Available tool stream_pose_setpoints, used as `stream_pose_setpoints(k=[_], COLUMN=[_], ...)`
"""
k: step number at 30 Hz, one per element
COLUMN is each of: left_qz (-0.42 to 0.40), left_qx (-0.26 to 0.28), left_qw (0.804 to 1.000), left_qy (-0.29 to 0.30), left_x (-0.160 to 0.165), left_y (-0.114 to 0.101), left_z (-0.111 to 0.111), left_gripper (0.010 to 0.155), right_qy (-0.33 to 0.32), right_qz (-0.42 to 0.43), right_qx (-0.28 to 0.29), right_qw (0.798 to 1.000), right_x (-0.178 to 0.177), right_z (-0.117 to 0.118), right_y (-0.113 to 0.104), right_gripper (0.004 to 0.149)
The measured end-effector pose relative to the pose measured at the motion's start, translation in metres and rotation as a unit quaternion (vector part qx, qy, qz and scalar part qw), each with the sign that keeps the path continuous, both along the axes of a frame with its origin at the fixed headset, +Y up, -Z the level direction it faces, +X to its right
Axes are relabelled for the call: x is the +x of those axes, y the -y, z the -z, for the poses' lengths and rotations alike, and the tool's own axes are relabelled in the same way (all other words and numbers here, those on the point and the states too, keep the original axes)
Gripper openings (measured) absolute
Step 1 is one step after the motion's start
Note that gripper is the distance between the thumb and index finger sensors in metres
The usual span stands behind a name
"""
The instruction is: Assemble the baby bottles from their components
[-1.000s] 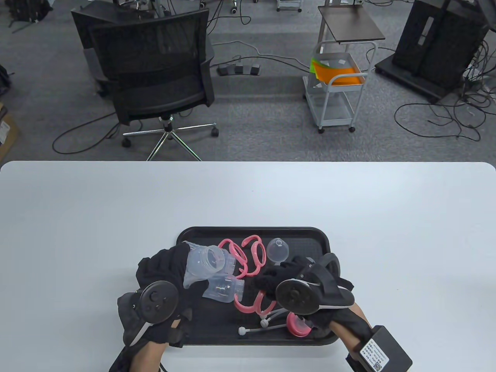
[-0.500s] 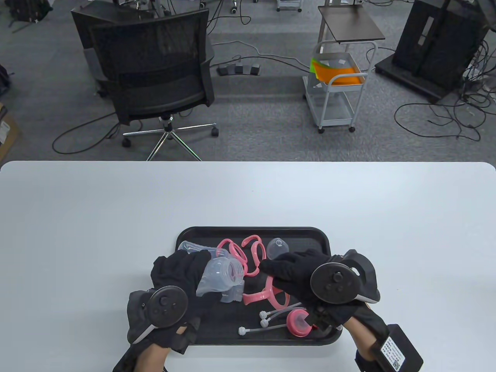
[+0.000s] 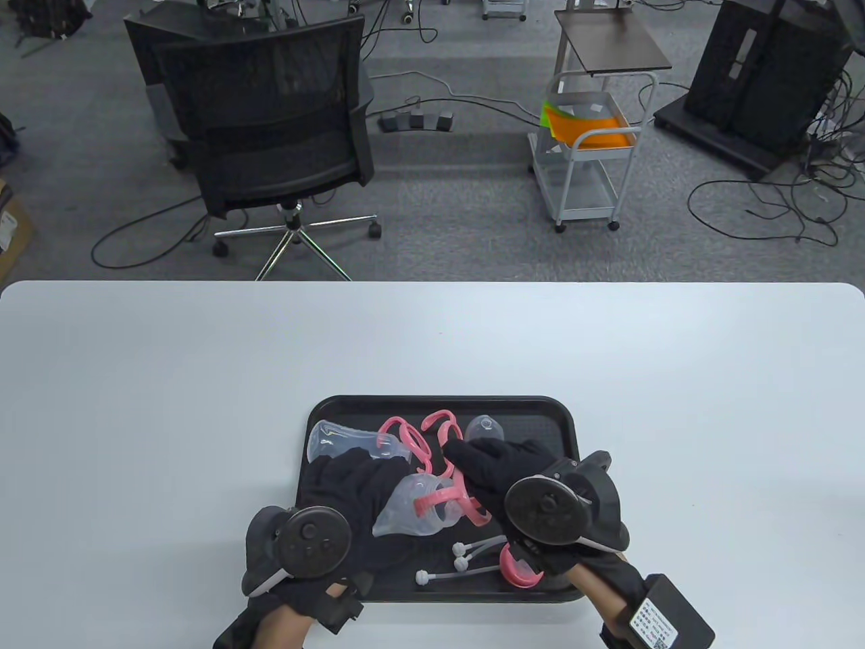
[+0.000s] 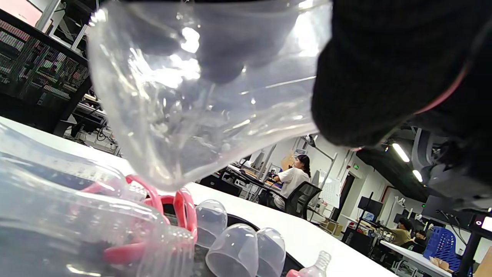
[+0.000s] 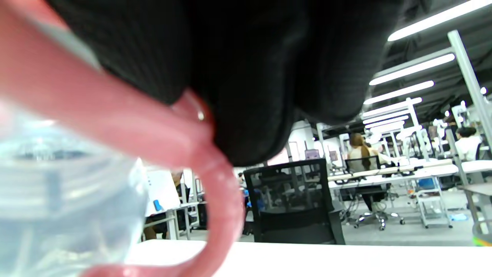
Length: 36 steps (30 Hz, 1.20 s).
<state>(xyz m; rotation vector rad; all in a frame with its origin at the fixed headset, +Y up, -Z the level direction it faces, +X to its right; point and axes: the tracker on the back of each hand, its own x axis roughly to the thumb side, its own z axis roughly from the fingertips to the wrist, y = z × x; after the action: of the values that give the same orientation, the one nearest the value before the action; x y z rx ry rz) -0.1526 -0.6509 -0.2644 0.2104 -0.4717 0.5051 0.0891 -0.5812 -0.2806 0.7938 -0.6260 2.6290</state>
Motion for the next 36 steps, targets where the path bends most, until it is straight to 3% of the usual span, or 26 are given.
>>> stream_pose_setpoints(k=[7, 10, 13, 17, 23, 28, 31, 36], left_qz=[-0.007, -0.007, -0.015, -0.019, -0.080, -0.088, -0.121, -0.134], left_qx=[-0.017, -0.017, -0.023, -0.022, -0.034, -0.033, -0.044, -0.057], left_qw=[1.000, 1.000, 1.000, 1.000, 0.996, 0.995, 0.991, 0.988], left_qy=[0.008, 0.007, 0.012, 0.000, 0.006, 0.015, 0.037, 0.045], left_x=[-0.002, -0.002, 0.001, -0.003, -0.013, -0.015, -0.016, -0.018], left_y=[0.003, 0.002, 0.002, 0.002, 0.002, 0.003, 0.003, 0.006], left_z=[0.003, 0.002, 0.003, 0.002, 0.005, 0.006, 0.006, 0.009], left_gripper=[0.100, 0.100, 0.099, 0.100, 0.099, 0.099, 0.100, 0.100], right_qy=[0.029, 0.036, -0.003, -0.027, -0.120, -0.110, -0.143, -0.138], right_qz=[0.014, 0.032, 0.062, 0.057, 0.123, 0.100, 0.094, 0.073], right_qx=[0.024, 0.028, -0.027, -0.041, -0.167, -0.140, -0.169, -0.155], right_qw=[0.999, 0.998, 0.998, 0.997, 0.971, 0.979, 0.971, 0.975], right_x=[-0.006, -0.004, -0.008, -0.011, -0.009, -0.009, -0.012, -0.014], right_z=[-0.005, -0.008, -0.008, -0.008, 0.001, 0.002, 0.000, -0.001], right_y=[0.002, 0.001, 0.003, 0.004, 0.014, 0.016, 0.018, 0.019], right_gripper=[0.049, 0.041, 0.040, 0.051, 0.072, 0.081, 0.081, 0.086])
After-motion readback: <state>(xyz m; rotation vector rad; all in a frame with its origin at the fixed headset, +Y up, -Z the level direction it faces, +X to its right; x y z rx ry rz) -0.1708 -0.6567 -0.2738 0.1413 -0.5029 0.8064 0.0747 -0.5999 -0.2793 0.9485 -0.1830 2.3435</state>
